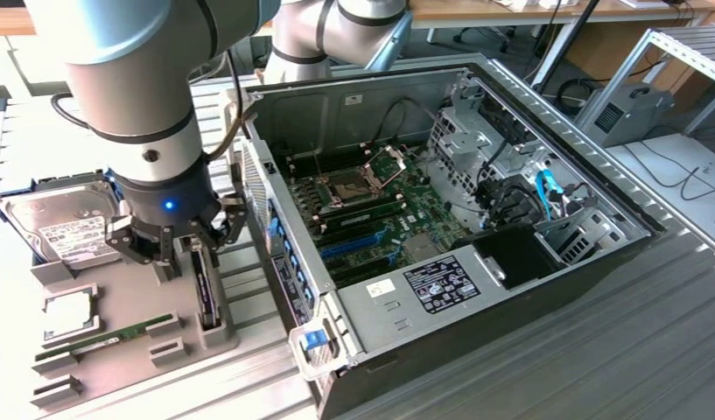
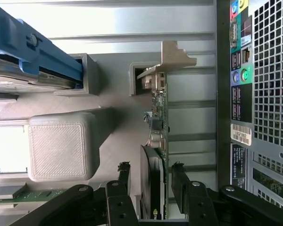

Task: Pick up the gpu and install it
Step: 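Pick up the gpu and move the gpu toward the slot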

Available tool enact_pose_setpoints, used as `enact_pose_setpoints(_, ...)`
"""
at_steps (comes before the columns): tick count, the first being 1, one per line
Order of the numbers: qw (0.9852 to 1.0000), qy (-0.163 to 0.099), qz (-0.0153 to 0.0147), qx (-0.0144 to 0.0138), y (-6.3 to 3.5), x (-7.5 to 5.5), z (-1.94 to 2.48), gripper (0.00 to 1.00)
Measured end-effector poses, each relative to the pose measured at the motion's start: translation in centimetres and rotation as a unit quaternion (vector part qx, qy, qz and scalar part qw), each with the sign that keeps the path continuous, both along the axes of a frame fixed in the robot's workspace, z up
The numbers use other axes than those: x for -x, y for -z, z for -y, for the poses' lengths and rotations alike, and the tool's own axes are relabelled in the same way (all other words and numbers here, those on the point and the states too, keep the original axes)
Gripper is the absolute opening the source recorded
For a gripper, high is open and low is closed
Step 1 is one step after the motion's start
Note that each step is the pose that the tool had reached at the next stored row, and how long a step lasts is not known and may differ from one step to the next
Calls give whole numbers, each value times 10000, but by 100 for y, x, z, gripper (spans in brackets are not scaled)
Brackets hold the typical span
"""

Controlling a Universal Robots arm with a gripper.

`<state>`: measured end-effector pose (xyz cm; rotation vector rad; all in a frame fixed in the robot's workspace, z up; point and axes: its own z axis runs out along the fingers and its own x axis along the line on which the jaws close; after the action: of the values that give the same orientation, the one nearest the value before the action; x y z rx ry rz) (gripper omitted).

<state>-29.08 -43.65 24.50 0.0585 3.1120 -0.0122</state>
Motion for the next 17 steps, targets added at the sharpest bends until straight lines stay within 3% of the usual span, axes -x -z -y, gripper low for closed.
enact_pose_setpoints(5, 10000, 0, 1, -1, 14, -1, -89, 48)
enact_pose_setpoints(11, 10000, -1, 1, -1, 22, 0, -91, 48)
enact_pose_setpoints(17, 10000, -1, 0, 0, 26, 0, -67, 48)
